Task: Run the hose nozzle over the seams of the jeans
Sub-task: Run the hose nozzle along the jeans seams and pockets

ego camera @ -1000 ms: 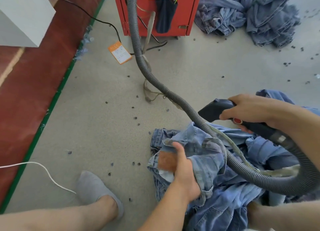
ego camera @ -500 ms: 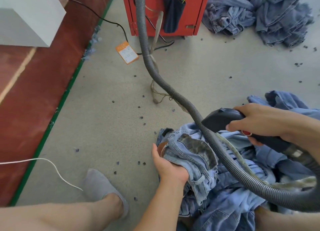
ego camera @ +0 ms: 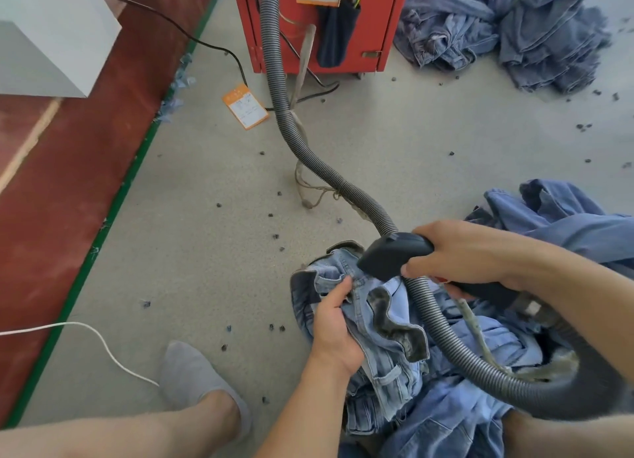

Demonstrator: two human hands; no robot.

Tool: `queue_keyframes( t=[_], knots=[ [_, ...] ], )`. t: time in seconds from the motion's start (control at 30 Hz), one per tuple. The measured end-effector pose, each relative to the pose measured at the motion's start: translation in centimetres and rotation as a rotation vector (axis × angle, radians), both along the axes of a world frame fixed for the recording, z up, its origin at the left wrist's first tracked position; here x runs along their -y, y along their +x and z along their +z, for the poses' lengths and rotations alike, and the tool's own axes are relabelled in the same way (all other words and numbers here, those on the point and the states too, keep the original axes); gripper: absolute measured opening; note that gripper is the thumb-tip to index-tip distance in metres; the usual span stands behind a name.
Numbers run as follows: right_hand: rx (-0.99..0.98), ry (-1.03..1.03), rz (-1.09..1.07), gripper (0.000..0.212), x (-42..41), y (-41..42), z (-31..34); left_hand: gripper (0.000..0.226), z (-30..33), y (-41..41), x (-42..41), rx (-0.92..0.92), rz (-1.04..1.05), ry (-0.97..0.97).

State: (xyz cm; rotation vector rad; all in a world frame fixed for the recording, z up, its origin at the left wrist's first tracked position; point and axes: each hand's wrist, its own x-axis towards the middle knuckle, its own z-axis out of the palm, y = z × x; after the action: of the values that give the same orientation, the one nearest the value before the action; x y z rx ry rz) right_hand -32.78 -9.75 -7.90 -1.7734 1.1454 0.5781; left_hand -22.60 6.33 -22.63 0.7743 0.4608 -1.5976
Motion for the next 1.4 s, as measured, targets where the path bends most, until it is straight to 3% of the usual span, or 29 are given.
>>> queue_keyframes(
  t=[0.07,0.2,0.27,0.33,0.43,0.5,0.6,0.7,0.83,1.0,1.1,1.2,1.3,1.33,1.4],
  knots=[
    [0.033,0.023,-0.061,0.016,-0.2,0.9,-1.0,0.047,-0.2,-0.1,-0.2,0.006,-0.007,-0.042],
    [0.108,-0.195,-0.310,0.012,1.6,0.8,-2.1,0.047,-0.8,1.1,-0.9,-0.015,0.043,-0.051],
    [0.099,-0.167,-0.367,0.013,3.1,-0.7,-1.4,0.048,-1.6,2.1,-1.4,-0.064,0.118,0.007],
    [-0.023,-0.240,-0.125,0.013,4.4,-2.4,-0.7,0.052,-2.8,3.3,-2.0,-0.056,0.166,0.122],
    [-0.196,-0.720,0.257,0.021,6.2,-4.6,-0.6,0.051,-4.3,4.9,-2.4,0.013,0.180,0.280],
    [-0.075,-0.962,0.231,0.031,7.1,-5.5,-0.4,0.051,-4.6,5.5,-2.2,0.044,0.141,0.346],
    [0.145,-1.153,0.198,0.045,7.1,-5.7,0.0,0.058,-4.5,5.6,-1.8,0.068,0.007,0.379],
    [0.143,-1.063,0.350,0.049,5.7,-5.2,-0.7,0.051,-4.3,5.2,-1.9,0.153,-0.159,0.373],
    [-0.129,-0.708,0.583,0.034,3.9,-5.1,-3.6,0.013,-4.4,4.6,-2.0,0.208,-0.230,0.397],
    [-0.263,-0.664,0.804,0.028,2.6,-4.1,-7.2,0.013,-4.2,4.5,-2.1,0.280,-0.164,0.401],
    [-0.160,-0.575,0.770,0.027,2.3,-1.7,-7.6,0.021,-3.9,4.1,-2.4,0.337,-0.155,0.359],
    [0.076,-0.505,0.607,0.033,1.8,1.4,-6.3,0.028,-3.5,3.0,-2.7,0.480,-0.180,0.261],
    [0.173,-0.511,0.441,0.030,2.6,3.5,-4.1,0.044,-2.1,2.8,-2.7,0.328,-0.206,0.186],
    [0.130,-0.506,0.424,0.027,3.1,3.5,-3.4,0.042,-2.0,2.7,-2.7,0.315,-0.235,0.165],
    [0.031,-0.411,0.396,0.020,4.1,2.8,-2.3,0.015,-2.6,2.1,-2.7,0.459,-0.318,0.153]
  ],
)
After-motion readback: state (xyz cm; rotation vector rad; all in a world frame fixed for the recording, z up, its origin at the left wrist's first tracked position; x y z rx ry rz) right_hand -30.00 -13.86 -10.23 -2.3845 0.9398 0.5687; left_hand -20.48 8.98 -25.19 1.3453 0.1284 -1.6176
